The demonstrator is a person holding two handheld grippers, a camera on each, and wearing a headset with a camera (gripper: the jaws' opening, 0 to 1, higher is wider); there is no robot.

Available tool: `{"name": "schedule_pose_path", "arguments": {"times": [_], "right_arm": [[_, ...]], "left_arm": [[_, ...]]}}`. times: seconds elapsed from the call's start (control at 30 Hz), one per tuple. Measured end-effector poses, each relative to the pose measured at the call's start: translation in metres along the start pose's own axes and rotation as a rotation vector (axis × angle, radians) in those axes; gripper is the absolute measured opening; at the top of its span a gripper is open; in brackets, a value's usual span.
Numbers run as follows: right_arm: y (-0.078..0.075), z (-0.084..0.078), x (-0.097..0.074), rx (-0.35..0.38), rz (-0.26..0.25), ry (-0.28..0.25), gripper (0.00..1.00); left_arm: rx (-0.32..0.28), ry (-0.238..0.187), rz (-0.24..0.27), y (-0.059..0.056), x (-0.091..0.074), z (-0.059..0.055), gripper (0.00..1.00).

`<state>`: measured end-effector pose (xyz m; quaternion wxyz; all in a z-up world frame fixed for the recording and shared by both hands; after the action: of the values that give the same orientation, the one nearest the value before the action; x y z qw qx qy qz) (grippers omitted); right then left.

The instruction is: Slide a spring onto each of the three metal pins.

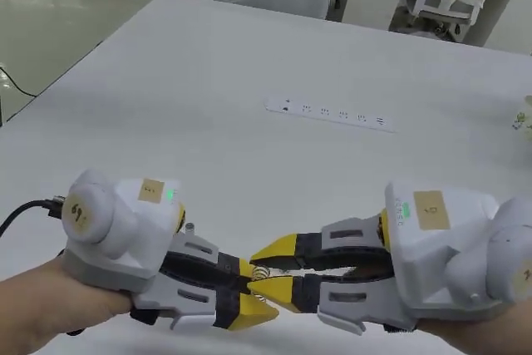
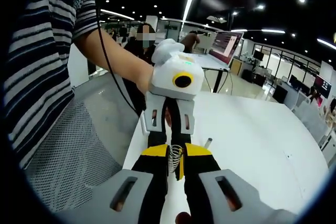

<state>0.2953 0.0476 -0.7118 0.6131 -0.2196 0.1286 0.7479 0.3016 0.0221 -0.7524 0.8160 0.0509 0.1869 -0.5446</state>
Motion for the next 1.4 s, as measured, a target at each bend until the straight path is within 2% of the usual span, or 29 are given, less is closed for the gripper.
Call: {"name": "schedule_pose_path", "arguments": {"times": [0.2,0.33,0.53,0.8,1.1,1.23,1.4], "right_arm": [[0.001,0.000,0.001,0.000,-0.004,0.003,0.07],[0.000,0.001,0.001,0.000,-0.012,0.003,0.07],[-0.003,0.001,0.000,-0.003,-0.019,0.010,0.07],[-0.005,0.000,0.002,-0.008,-0.020,0.025,0.07],[-0.010,-0.003,-0.002,-0.009,-0.048,0.035,0.07],[-0.013,-0.005,-0.004,-0.004,-0.062,0.040,0.07],[-0.015,-0.008,-0.005,-0.005,-0.076,0.049,0.07]], "left_arm": [[-0.027,-0.020,0.014,0.002,-0.004,0.004,0.07],[-0.023,-0.010,0.029,0.004,-0.006,0.002,0.13],[-0.032,-0.010,0.051,0.008,-0.011,0.001,0.16],[-0.065,-0.003,0.093,0.017,-0.021,-0.006,0.21],[-0.094,-0.001,0.157,0.026,-0.030,-0.013,0.28],[-0.124,-0.013,0.201,0.030,-0.037,-0.016,0.37],[-0.130,0.001,0.240,0.032,-0.046,-0.023,0.48]]}}
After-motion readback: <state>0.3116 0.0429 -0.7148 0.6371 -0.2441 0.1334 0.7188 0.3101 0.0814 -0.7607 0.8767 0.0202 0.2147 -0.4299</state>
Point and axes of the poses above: the centre of the closed fingertips' face, and the gripper's own axes: x roughly forward along the fingers, y roughly to its left, z roughly out of its top, the point moved 1 cm from there along -x, roughly backward along the fingers, and after that the axes turned 10 degrees about z, right-handed, at the moved point
